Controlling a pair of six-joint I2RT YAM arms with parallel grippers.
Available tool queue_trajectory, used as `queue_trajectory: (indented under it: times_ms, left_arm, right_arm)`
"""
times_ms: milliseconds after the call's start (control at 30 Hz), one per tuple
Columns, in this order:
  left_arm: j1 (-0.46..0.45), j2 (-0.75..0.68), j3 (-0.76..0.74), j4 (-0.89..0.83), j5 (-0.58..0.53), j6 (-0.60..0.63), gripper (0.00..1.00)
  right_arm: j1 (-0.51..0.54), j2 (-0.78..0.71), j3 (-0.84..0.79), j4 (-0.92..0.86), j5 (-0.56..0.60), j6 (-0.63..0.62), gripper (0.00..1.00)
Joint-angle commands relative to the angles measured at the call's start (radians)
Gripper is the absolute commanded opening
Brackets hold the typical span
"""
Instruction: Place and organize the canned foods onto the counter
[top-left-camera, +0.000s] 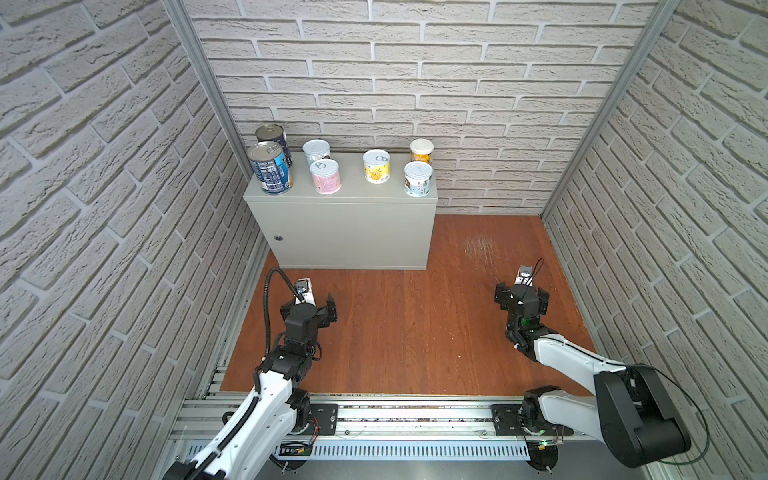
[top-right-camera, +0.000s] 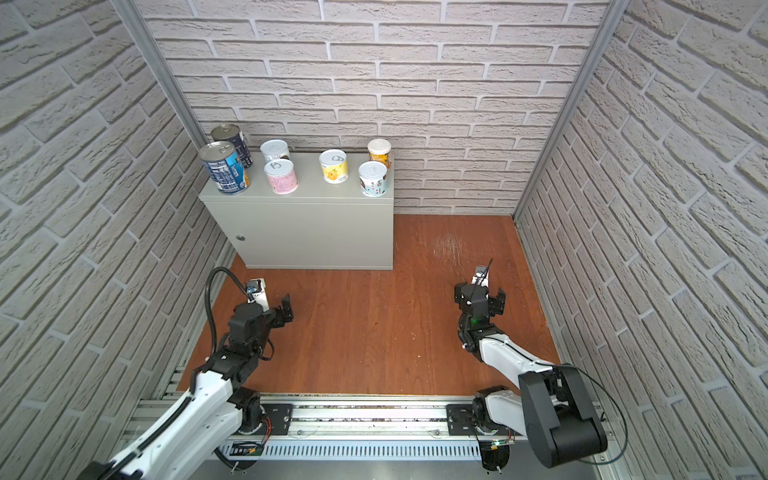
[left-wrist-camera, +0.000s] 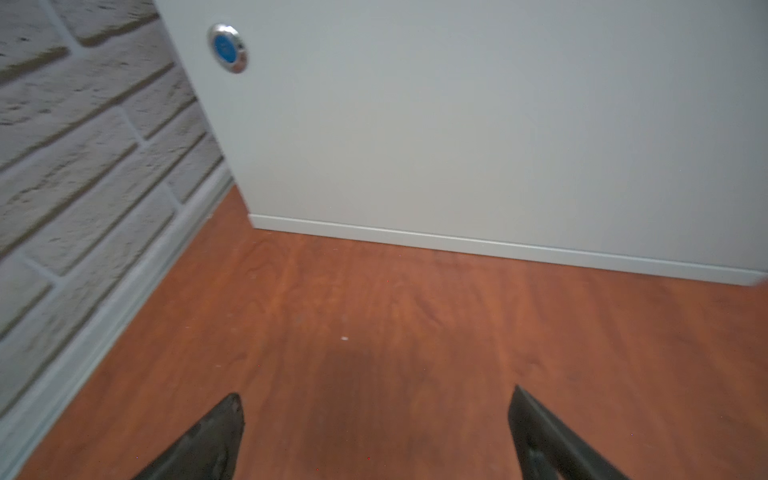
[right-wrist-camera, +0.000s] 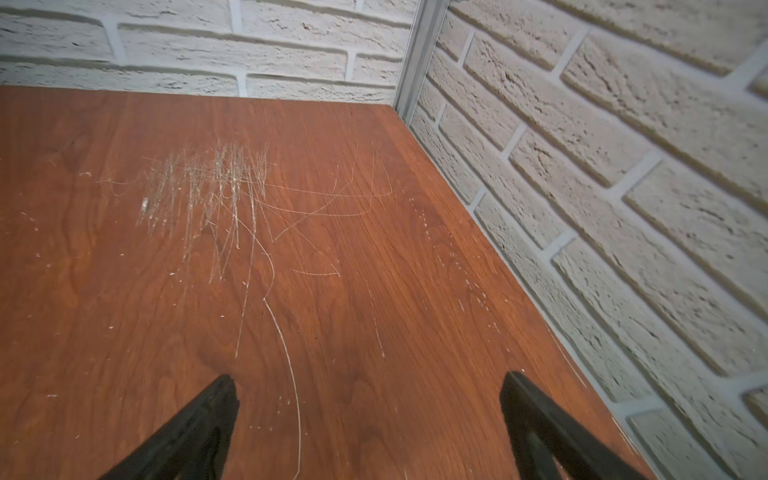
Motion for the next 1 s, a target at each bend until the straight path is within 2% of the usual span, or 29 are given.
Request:
queue_trajectory:
  times_ms: [0,67,133,300,467,567,667,733,833,967]
  left_arm:
    - [0.134,0.073,-0.017,0.275,-0.014,0.043,0.98]
    - [0.222,0.133,-0.055,0.400,0.059,0.006,0.98]
    - [0.271,0.220,-0.071,0.485,0.074,-0.004,0.98]
    - [0.283,0.475,-0.022,0.668,0.069,0.049,0.98]
    - [0.285,0.646,0.068,0.731,0.111,0.099,0.98]
    - [0.287,0.743,0.038,0.898,0.126,0.111,0.98]
    - [0.288,0.751,0.077,0.821,0.177,0.124,0.98]
    - [0.287,0.823,0.112,0.824,0.202,0.138,0.98]
    - [0.278,0.818,0.137,0.773,0.233,0.162,0.98]
    - [0.282,0.821,0.130,0.794,0.239,0.163,0.98]
  right_arm:
    - [-0.012,0.076,0.057,0.112,-0.076,0.000,0.99]
    - [-0.016,0.126,0.089,0.092,-0.089,0.004,1.00]
    - [-0.027,0.155,0.096,0.108,-0.141,0.009,0.99]
    - [-0.030,0.208,0.105,0.160,-0.201,-0.008,0.99]
    - [-0.031,0.197,0.109,0.133,-0.277,-0.033,0.99]
    - [-0.031,0.194,0.103,0.137,-0.287,-0.037,0.99]
    - [-0.030,0.190,0.053,0.228,-0.349,-0.062,1.00]
    - [-0.032,0.201,0.017,0.293,-0.400,-0.081,0.99]
    - [-0.031,0.273,-0.048,0.515,-0.400,-0.089,1.00]
    - [-0.032,0.213,-0.011,0.351,-0.429,-0.093,1.00]
